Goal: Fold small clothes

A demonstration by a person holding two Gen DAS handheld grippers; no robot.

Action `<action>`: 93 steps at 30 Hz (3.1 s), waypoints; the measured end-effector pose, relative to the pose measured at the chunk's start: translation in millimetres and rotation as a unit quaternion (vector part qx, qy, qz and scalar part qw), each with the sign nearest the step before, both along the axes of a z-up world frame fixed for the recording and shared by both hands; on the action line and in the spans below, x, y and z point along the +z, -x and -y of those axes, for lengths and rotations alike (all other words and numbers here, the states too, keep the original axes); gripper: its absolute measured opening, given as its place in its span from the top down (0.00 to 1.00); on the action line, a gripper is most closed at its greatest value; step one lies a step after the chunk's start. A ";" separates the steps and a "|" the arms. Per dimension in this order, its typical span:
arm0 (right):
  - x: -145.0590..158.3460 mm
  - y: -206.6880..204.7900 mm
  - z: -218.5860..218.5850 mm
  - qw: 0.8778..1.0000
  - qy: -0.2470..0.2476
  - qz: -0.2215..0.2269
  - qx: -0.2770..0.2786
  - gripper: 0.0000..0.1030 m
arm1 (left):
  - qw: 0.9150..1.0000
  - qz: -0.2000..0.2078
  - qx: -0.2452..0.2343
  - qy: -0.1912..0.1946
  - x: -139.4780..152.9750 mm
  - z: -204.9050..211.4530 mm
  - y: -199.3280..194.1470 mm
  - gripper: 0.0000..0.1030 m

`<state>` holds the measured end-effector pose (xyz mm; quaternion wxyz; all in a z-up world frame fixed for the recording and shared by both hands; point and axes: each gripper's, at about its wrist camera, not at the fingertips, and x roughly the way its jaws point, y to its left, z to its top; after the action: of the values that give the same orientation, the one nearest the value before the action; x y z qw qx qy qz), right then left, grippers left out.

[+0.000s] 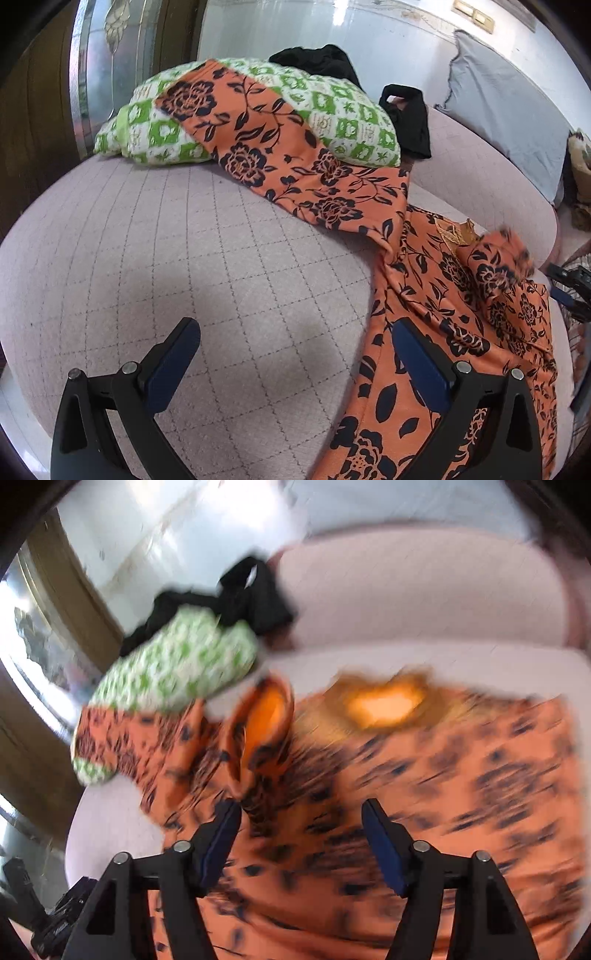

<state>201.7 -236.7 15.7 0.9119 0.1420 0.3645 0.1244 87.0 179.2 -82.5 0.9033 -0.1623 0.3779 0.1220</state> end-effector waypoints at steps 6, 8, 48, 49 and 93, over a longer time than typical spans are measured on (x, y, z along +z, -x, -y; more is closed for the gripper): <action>-21.2 6.8 104.9 0.996 -0.046 -0.031 -0.076 0.28 | 0.998 0.015 -0.048 -0.040 15.6 35.3 -9.4 0.00; -33.1 2.1 103.3 0.993 -0.085 -0.048 -0.067 0.27 | 0.994 0.009 -0.079 -0.071 17.1 53.5 -16.7 0.00; -29.0 -133.7 133.9 0.971 0.129 -0.184 -0.085 0.26 | 0.967 0.032 -0.213 -0.136 28.4 149.5 -123.4 0.00; -32.4 -141.8 125.5 0.964 0.164 -0.199 -0.071 0.27 | 0.966 0.027 -0.219 -0.138 24.9 157.7 -138.7 0.00; -65.2 -152.4 179.1 0.958 0.139 -0.236 -0.087 0.14 | 0.964 -0.093 -0.220 -0.119 -53.5 158.6 -199.5 0.00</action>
<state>354.0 -415.8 -49.5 0.8180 0.0700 0.5692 -0.0449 286.5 20.7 -136.0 0.8816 0.0457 0.4693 -0.0211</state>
